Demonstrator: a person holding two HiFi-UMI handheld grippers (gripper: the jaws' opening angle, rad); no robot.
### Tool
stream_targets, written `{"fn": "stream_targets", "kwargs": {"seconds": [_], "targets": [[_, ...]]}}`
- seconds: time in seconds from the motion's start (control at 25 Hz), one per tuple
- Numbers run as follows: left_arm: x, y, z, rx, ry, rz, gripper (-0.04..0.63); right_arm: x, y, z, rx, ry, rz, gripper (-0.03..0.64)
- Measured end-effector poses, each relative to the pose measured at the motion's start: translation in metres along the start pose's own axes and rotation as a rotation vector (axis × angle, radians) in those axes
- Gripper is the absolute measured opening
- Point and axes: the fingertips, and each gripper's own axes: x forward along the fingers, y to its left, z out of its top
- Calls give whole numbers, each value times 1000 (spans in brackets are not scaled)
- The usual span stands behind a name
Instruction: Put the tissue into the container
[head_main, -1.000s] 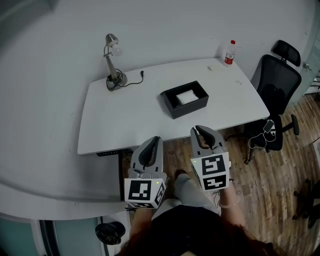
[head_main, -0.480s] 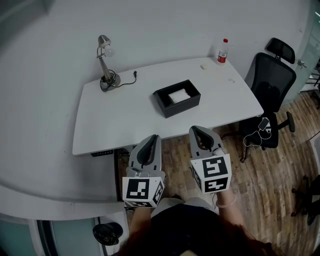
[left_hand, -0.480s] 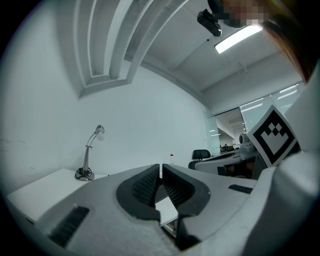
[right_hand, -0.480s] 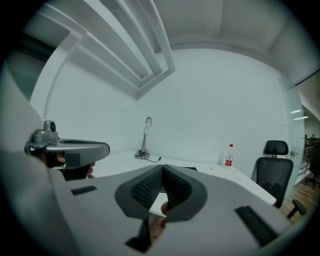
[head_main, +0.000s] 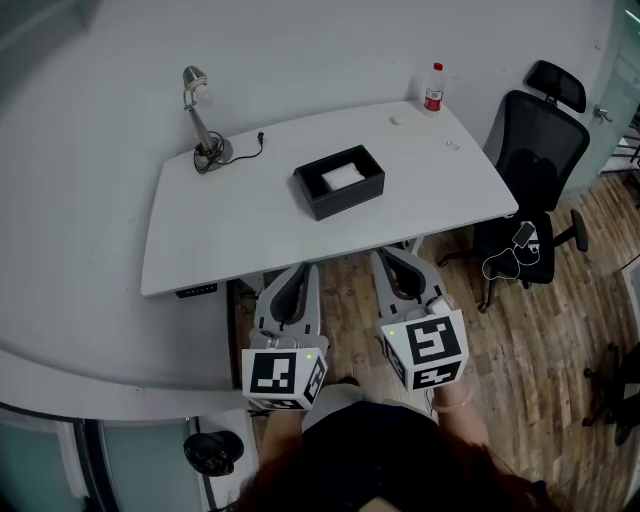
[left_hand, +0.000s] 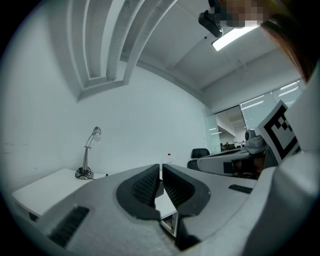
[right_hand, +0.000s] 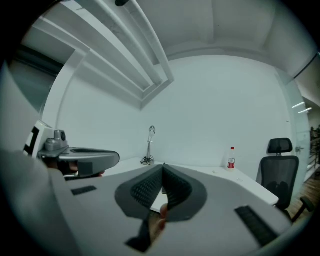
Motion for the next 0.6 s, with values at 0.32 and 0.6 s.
{"fn": "stream_targets", "kwargs": {"seconds": [0.32,0.6], "targets": [[-25,-32,5,21,8,20,38,-42,3,4,-16,-34,26,20],[-45,-61,5,24,15,21,38,-74,2,1,-28,-42,37,20]]}}
